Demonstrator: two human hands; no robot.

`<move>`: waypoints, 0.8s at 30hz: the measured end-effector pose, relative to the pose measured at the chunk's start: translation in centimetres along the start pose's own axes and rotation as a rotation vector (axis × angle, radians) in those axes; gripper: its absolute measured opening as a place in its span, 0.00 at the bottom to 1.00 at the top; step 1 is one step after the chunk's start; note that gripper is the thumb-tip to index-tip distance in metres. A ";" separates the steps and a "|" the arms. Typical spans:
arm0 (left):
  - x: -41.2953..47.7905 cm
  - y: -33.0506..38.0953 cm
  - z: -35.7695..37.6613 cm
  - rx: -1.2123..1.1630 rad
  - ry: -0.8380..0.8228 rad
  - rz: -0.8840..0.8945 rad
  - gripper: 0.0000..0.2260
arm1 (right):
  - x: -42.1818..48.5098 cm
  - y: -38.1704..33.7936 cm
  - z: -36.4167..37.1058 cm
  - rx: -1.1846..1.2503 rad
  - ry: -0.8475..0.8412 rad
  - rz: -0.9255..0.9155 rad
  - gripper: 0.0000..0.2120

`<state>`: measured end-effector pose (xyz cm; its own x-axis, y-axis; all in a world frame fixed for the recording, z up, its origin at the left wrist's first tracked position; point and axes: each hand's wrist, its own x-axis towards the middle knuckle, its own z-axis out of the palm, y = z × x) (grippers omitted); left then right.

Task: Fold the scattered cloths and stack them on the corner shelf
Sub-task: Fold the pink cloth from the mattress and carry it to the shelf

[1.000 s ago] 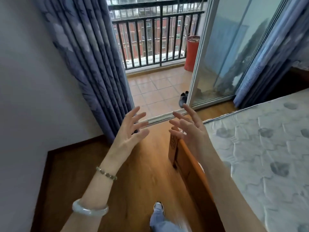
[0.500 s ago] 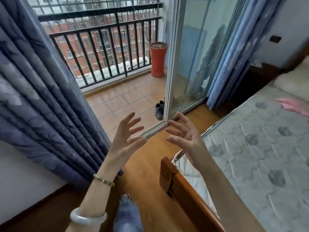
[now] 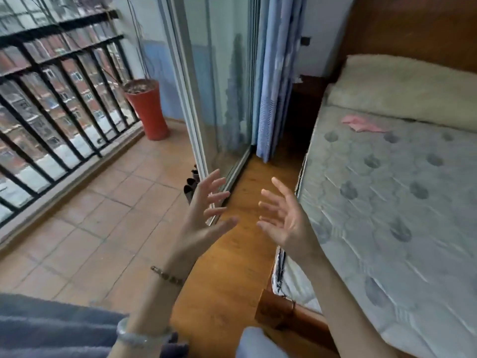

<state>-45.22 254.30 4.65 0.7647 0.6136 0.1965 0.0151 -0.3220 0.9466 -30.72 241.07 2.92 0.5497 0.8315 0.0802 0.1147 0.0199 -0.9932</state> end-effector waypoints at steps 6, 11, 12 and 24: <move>9.5 -3.5 -0.3 0.048 -0.169 0.085 0.37 | 6.3 0.7 -1.6 -0.030 0.226 -0.012 0.35; 19.1 -5.8 -0.3 0.110 -0.289 0.150 0.38 | 14.5 1.7 -3.1 -0.176 0.327 -0.051 0.36; 21.3 -6.0 -0.3 0.133 -0.313 0.160 0.38 | 16.4 1.7 -3.4 -0.203 0.338 -0.048 0.37; 45.0 -5.9 1.1 0.273 -0.376 0.419 0.39 | 33.3 0.0 -11.7 -0.518 0.505 -0.135 0.38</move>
<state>-10.13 283.00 7.65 0.9149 0.1159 0.3867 -0.2091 -0.6834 0.6995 -2.76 262.28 6.61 0.8033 0.4805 0.3519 0.5154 -0.2649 -0.8150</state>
